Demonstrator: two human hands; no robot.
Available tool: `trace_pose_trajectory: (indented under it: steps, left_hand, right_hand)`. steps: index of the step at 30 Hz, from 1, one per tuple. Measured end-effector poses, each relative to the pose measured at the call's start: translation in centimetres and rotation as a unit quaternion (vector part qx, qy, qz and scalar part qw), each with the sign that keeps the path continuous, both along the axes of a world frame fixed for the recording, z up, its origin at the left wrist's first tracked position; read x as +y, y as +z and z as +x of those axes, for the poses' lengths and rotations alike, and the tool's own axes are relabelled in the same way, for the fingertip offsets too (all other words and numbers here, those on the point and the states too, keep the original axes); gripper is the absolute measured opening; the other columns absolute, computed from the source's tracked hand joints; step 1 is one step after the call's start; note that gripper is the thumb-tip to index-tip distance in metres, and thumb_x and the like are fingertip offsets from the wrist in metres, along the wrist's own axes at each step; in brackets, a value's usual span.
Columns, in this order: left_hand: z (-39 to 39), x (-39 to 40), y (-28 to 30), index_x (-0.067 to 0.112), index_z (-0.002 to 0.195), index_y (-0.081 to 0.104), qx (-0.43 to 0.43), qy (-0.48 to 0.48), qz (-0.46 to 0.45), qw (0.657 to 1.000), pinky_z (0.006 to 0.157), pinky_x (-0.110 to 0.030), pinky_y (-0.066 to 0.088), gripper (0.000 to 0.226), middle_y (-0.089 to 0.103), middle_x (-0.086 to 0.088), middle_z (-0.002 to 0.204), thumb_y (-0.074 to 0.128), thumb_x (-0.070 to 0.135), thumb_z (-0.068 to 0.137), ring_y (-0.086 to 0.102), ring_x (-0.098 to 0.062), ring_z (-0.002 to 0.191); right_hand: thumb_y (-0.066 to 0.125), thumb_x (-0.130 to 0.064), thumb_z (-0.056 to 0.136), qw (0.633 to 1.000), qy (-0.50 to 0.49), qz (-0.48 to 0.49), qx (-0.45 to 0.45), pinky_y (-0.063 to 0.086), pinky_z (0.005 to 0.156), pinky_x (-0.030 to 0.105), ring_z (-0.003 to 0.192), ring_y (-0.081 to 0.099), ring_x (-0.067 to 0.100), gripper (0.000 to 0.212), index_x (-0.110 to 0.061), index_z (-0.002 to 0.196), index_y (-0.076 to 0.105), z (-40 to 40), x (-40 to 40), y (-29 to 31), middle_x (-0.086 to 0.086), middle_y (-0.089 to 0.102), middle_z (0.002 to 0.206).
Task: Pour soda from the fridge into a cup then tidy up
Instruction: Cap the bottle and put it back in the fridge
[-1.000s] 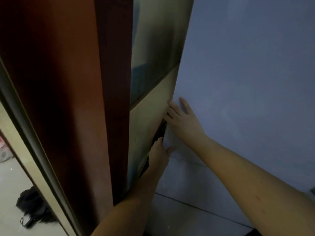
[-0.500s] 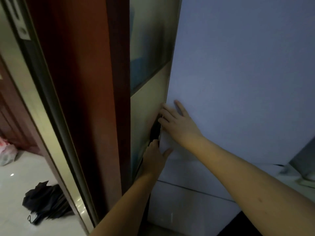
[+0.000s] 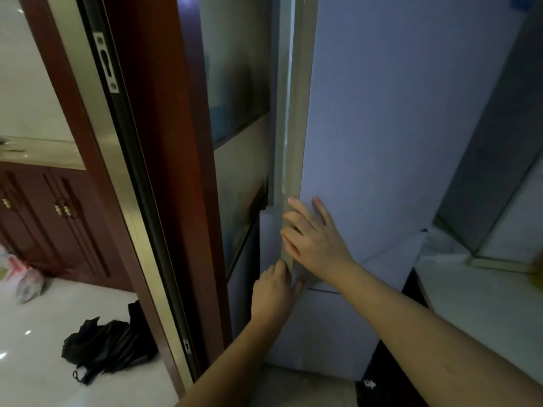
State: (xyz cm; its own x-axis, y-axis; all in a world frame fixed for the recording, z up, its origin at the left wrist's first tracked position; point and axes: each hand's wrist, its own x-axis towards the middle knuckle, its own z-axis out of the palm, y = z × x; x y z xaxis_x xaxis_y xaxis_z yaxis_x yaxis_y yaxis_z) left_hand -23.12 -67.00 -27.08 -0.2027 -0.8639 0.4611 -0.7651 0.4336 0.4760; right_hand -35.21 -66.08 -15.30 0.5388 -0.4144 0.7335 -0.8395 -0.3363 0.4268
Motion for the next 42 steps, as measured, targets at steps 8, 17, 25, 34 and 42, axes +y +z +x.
trace_pose_trajectory:
  steps: [8, 17, 25, 34, 42]
  left_hand:
    - [-2.7, 8.6, 0.0, 0.019, 0.101, 0.052, -0.024, -0.103, -0.035, 0.994, 0.064, -0.034, 0.048, 0.037, 0.060, 0.004, 0.083, 0.047, 0.053, 0.088, 0.058, -0.017, 0.075]
    - [-6.6, 14.8, 0.5, 0.018, 0.092, 0.049, -0.051, -0.192, -0.052, 0.979, 0.059, -0.033, 0.042, 0.032, 0.062, -0.001, 0.079, 0.055, 0.049, 0.090, 0.058, -0.022, 0.073]
    - [-10.8, 18.6, 1.9, 0.023, 0.089, 0.053, -0.149, -0.255, -0.096, 0.951, 0.062, -0.033, 0.034, 0.020, 0.064, 0.003, 0.074, 0.050, 0.042, 0.086, 0.062, -0.021, 0.069]
    - [-16.4, 22.2, 2.9, 0.015, 0.105, 0.055, -0.181, -0.357, -0.129, 0.907, 0.075, -0.039, 0.043, 0.034, 0.066, -0.005, 0.090, 0.032, 0.037, 0.091, 0.060, -0.027, 0.086]
    - [-20.4, 21.9, 3.8, 0.016, 0.090, 0.058, -0.216, -0.491, -0.188, 0.823, 0.068, -0.036, 0.045, 0.027, 0.065, -0.004, 0.081, 0.044, 0.038, 0.085, 0.060, -0.026, 0.080]
  right_hand:
    - [0.062, -0.017, 0.087, 0.999, -0.033, -0.012, -0.021, 0.026, 0.113, 0.052, 0.134, 0.035, 0.027, 0.008, -0.012, 0.093, 0.065, -4.3, 9.4, -1.2, 0.005, 0.046, 0.122]
    - [0.064, -0.012, 0.084, 0.993, -0.084, -0.015, -0.082, 0.032, 0.110, 0.048, 0.134, 0.036, 0.028, 0.008, -0.011, 0.091, 0.068, -8.0, 17.5, -1.7, 0.004, 0.047, 0.127]
    - [0.060, -0.006, 0.083, 0.978, -0.139, 0.003, -0.153, 0.032, 0.112, 0.043, 0.138, 0.033, 0.028, 0.020, -0.009, 0.103, 0.063, -11.6, 23.6, -2.5, 0.007, 0.047, 0.133]
    - [0.035, -0.023, 0.103, 0.923, -0.253, 0.054, -0.284, 0.021, 0.113, 0.033, 0.143, 0.018, 0.010, 0.028, -0.020, 0.126, 0.052, -15.8, 28.7, -3.1, -0.001, 0.037, 0.148]
    - [0.061, 0.002, 0.082, 0.919, -0.286, 0.044, -0.268, 0.044, 0.102, 0.047, 0.144, 0.020, 0.028, 0.028, -0.008, 0.107, 0.053, -19.4, 31.9, -2.3, 0.010, 0.037, 0.139]
